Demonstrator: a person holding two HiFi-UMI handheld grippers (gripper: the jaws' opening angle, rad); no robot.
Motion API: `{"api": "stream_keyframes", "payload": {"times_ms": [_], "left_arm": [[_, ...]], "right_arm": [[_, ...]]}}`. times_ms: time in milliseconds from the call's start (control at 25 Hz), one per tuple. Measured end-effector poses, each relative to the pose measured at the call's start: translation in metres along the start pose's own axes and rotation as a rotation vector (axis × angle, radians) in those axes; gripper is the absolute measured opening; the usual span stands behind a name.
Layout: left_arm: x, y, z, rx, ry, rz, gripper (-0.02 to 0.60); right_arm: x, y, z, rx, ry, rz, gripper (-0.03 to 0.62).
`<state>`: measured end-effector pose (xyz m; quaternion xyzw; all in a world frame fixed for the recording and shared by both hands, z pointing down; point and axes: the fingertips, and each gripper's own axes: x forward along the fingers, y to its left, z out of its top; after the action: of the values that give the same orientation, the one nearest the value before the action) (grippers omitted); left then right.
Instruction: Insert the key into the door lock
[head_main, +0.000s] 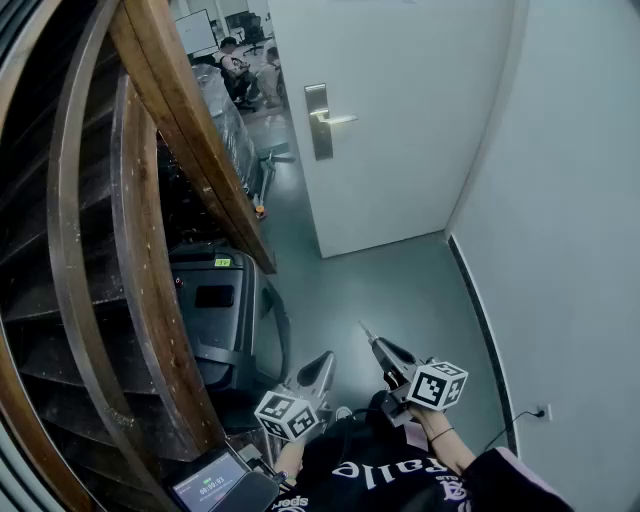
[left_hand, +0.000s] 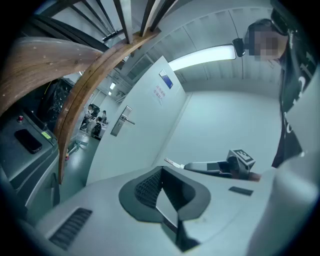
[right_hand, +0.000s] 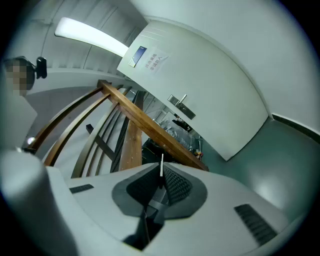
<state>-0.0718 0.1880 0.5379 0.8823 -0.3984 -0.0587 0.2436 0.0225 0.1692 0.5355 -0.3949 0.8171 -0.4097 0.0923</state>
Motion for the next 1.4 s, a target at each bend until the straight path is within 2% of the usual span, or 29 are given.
{"api": "stream_keyframes", "payload": {"times_ms": [240, 520, 800, 1000, 1120, 1400], "left_arm": [[0.021, 0.029, 0.008, -0.003, 0.022, -0.003, 0.005], [0.059, 0.080, 0.034, -0.012, -0.007, 0.069, 0.005], [0.140, 0.129, 0.090, 0.008, -0.080, 0.149, 0.005], [0.208, 0.140, 0.129, 0.047, -0.114, 0.158, 0.005], [0.239, 0.141, 0.133, 0.072, -0.076, 0.148, 0.005], [0.277, 0.173, 0.145, 0.121, 0.010, 0.153, 0.005]], "right_arm": [[0.038, -0.015, 0.023, 0.006, -0.013, -0.010, 0.037], [0.106, -0.034, 0.055, 0.008, 0.044, 0.036, 0.035], [0.180, -0.065, 0.138, -0.035, 0.093, 0.104, 0.037], [0.221, -0.098, 0.206, -0.056, 0.089, 0.137, 0.035], [0.243, -0.119, 0.238, -0.052, 0.063, 0.134, 0.035], [0.293, -0.142, 0.276, -0.006, 0.020, 0.147, 0.035]]}}
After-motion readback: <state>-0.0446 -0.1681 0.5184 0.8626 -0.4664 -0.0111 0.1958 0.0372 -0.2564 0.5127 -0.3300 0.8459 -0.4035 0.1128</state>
